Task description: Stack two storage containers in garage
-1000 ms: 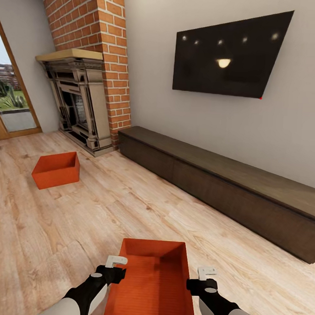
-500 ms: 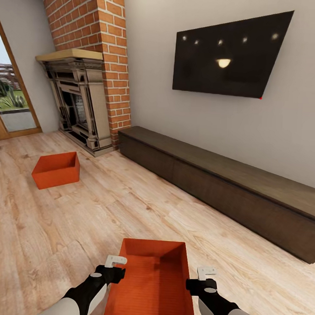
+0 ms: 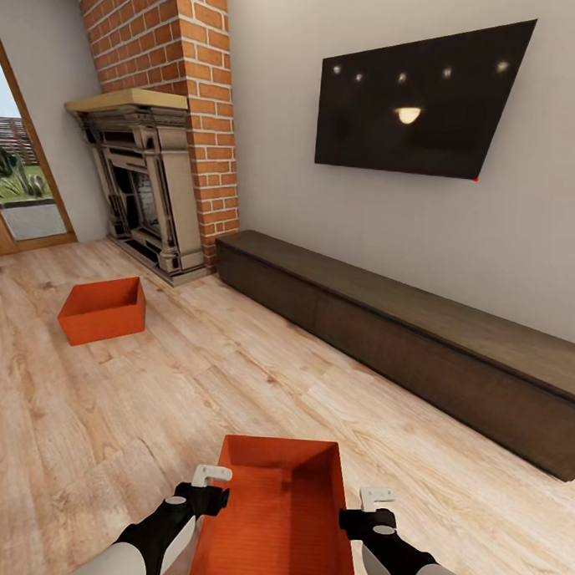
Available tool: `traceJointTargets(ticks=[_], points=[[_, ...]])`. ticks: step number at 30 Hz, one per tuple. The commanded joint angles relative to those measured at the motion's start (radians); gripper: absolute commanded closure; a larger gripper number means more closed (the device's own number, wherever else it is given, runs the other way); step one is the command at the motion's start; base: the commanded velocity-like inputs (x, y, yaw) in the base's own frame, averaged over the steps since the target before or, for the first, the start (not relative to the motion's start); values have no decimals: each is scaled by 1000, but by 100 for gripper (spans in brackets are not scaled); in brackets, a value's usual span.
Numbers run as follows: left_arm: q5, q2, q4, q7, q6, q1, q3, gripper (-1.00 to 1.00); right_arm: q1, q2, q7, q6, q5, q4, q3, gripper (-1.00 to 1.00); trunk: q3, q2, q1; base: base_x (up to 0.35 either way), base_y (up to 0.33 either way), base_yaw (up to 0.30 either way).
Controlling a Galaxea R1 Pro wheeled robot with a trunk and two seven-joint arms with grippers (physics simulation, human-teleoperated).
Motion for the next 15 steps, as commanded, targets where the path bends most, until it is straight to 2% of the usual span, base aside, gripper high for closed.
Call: traceJointTargets(ticks=[1, 15], points=[[-10, -1, -3, 3, 6, 0, 3, -100, -1, 0, -3, -4, -11, 1, 9, -100, -1, 0, 0, 0, 0, 0], [-4, -1, -4, 4, 6, 0, 6, -100, -1, -1, -3, -4, -11, 1, 9, -100, -1, 0, 0, 0, 0, 0]])
